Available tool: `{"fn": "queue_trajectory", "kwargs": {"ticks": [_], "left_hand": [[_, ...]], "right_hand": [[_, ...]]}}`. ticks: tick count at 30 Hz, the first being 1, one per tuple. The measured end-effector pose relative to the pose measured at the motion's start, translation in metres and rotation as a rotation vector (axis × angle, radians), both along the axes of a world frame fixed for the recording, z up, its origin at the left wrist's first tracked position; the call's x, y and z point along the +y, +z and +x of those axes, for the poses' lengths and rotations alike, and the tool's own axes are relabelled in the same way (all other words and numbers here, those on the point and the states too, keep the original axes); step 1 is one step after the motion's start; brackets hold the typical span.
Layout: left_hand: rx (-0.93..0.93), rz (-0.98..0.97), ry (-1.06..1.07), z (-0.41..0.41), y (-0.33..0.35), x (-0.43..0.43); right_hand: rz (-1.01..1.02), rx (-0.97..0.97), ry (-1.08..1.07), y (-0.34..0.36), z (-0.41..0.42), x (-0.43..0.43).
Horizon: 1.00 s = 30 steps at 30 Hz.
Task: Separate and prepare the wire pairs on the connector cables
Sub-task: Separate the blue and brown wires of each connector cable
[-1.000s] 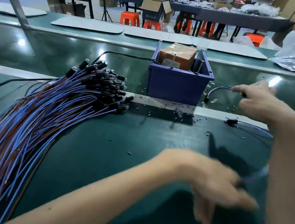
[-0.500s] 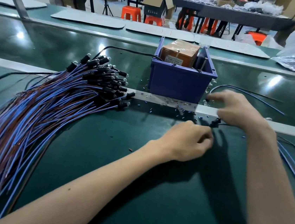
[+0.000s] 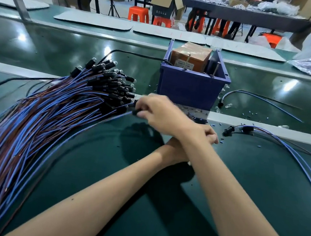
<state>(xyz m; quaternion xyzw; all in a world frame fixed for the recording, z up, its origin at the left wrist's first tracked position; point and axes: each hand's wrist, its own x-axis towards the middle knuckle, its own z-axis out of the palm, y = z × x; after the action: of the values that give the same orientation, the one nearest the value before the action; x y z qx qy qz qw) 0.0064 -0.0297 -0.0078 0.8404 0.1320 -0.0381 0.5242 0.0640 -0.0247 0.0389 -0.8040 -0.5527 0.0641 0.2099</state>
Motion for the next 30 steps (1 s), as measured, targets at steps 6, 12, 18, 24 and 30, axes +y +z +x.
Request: {"fn": "queue_trajectory", "kwargs": {"ticks": [6,12,18,24,30], "left_hand": [[-0.436,-0.473,0.208,0.019,0.019,-0.006],[-0.546,-0.708,0.276,0.021,0.019,-0.001],[-0.616,-0.762,0.432,0.026,0.016,0.001],[-0.695,-0.793,0.528,0.031,0.012,0.001],[-0.653,-0.551,0.425,0.031,0.007,-0.001]], "right_hand": [[0.876,1.018,-0.088,0.04,0.035,-0.076],[0.991,1.06,-0.268,0.027,0.055,-0.104],[0.799,0.772,-0.474,0.016,0.072,-0.117],[0.713,0.664,-0.632,0.014,0.078,-0.129],[0.67,0.759,-0.597,0.02,0.07,-0.118]]}}
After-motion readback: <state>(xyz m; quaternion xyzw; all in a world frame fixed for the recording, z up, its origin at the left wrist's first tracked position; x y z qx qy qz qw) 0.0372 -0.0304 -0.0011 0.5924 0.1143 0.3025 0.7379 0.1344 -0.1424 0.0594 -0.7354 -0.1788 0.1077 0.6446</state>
